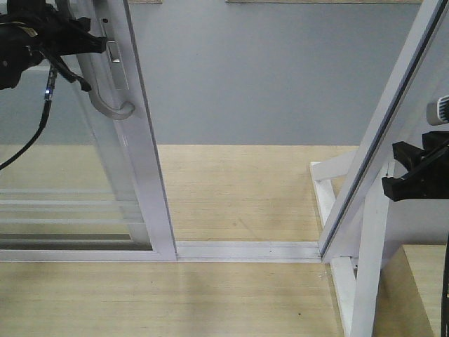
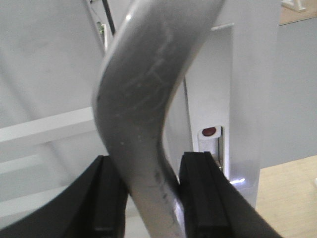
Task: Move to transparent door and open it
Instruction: 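Pull the handle with the left gripper, sliding the door away from the frame, then open the left gripper and release the handle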
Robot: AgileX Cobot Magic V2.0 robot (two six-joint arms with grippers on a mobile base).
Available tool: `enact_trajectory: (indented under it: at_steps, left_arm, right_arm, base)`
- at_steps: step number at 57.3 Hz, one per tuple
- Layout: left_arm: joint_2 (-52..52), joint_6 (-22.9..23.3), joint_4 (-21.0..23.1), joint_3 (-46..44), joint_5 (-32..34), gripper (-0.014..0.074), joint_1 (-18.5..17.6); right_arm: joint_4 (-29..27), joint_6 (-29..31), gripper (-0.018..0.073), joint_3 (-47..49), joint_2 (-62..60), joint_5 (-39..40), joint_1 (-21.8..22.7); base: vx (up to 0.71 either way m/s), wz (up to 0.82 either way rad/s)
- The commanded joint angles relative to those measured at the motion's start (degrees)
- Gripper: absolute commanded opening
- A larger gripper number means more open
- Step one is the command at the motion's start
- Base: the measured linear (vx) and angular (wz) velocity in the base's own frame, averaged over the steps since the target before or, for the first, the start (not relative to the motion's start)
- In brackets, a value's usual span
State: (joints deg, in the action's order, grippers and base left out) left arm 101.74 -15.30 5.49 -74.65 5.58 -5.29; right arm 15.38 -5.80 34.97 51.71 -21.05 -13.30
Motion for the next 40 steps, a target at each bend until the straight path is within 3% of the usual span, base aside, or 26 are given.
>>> enact_trajectory:
  at_steps: [1, 8, 20, 30, 40]
  left_arm:
    - [-5.02, -0.24, 1.10, -1.93, 3.04, 0.0338, 3.10]
    - [-8.30, -0.24, 0.86, -1.93, -3.33, 0.0340, 1.30]
    - [-14.87, -2.82, 0.85, -1.44, -15.71, 0.0340, -5.66]
    - [-21.35, -4.36, 2.00, 4.33, -17.78, 0.0340, -9.61]
    - [-28.04, -4.38, 2.41, 12.46, -15.25, 0.0339, -10.04]
  right_arm:
    - [0.91, 0.23, 0.0316, 1.70, -0.51, 4.40, 0.20]
    - [0.97, 0.23, 0.0316, 1.70, -0.51, 4.46, 0.20]
    - [0.97, 0.23, 0.0316, 1.70, -0.51, 4.86, 0.15]
    - [0.95, 0.23, 0.0316, 1.70, -0.51, 4.17, 0.15]
    - [0.95, 0.23, 0.0316, 1.70, -0.51, 4.17, 0.15]
  base:
    - [0.00, 0.00]
    - [0.00, 0.00]
    - [0.00, 0.00]
    - [0.00, 0.00]
    - [0.00, 0.00]
